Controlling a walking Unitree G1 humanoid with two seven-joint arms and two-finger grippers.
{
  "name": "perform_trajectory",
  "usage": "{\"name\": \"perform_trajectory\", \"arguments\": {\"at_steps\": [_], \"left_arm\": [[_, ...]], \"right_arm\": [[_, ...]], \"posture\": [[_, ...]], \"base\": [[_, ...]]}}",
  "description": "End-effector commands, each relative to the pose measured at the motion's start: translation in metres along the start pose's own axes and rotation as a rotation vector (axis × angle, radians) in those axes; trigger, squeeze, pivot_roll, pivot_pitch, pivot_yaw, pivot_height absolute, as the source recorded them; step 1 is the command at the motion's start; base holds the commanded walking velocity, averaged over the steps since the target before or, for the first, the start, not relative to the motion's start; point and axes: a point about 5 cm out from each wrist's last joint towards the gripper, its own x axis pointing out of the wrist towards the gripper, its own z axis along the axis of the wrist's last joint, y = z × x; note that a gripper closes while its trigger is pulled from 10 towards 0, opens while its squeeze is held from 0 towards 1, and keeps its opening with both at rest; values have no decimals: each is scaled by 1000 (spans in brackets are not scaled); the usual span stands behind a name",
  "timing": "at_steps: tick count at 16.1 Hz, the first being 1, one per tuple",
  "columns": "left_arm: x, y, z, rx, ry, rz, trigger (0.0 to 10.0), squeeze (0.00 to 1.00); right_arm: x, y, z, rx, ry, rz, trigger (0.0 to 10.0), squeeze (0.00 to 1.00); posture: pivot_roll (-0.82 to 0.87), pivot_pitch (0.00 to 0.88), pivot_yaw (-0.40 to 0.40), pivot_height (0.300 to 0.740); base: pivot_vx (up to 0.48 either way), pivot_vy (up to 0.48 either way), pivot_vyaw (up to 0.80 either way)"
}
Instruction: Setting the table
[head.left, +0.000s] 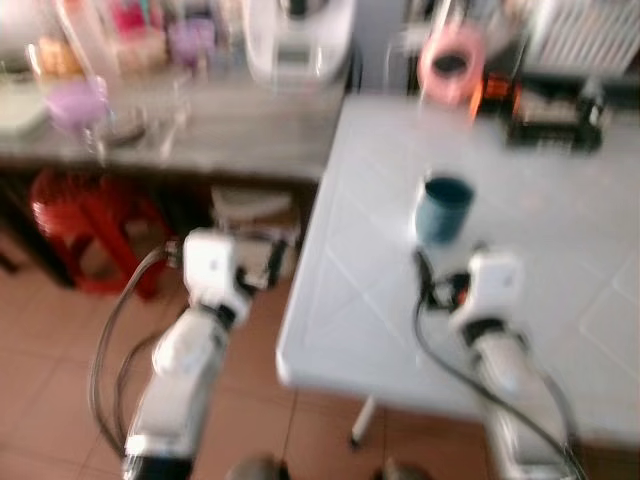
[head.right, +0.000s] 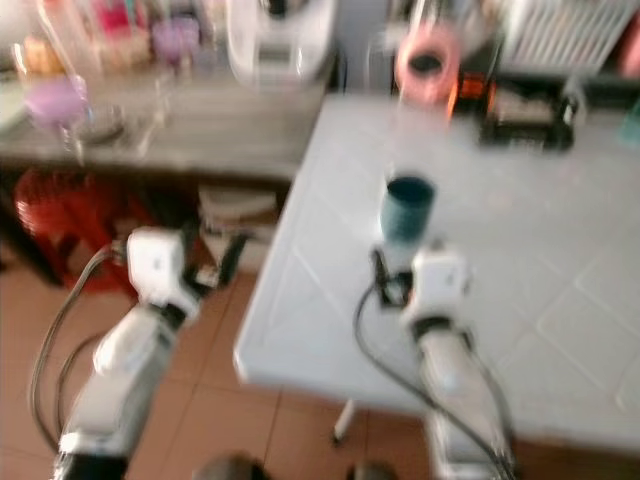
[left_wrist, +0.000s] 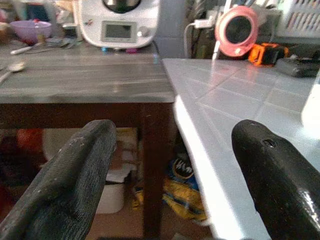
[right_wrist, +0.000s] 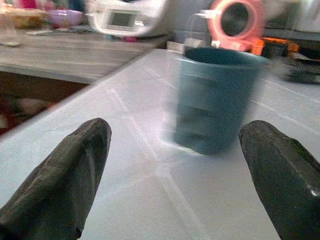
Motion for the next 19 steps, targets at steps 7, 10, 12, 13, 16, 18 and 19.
{"name": "perform_trajectory", "arguments": {"at_steps": [7,10,12,13,16,18,19], "left_arm": [[-2,3,-4,55,52,28,10000,0],[1,6,-4,52,58,19,10000,0],[0,3,-3,55,59,-1,10000,0],[0,3,-4,57,66,4,10000,0],[-2,3,-7,61,83,13,10000,0],[-2,1,-8,55,85,0,10000,0],[-2,0,-8,53,89,-2,10000,0]], "right_arm": [[4,-12,-4,11,23,-127,10000,0],[14,-5,-5,50,33,-165,10000,0],[18,-1,-3,55,28,-162,10000,0],[20,-1,-4,59,31,-161,10000,0],[30,-1,-5,79,44,-177,10000,0],[35,1,-2,68,34,-176,10000,0],[36,0,-1,57,31,-183,10000,0]], "posture": [[-3,0,73,740],[9,6,75,740],[12,11,75,740],[12,12,75,740],[18,17,70,740],[21,18,69,740],[21,19,69,740]], "base": [[0,0,0],[0,0,0],[0,0,0],[0,0,0],[0,0,0],[0,0,0],[0,0,0]]}}
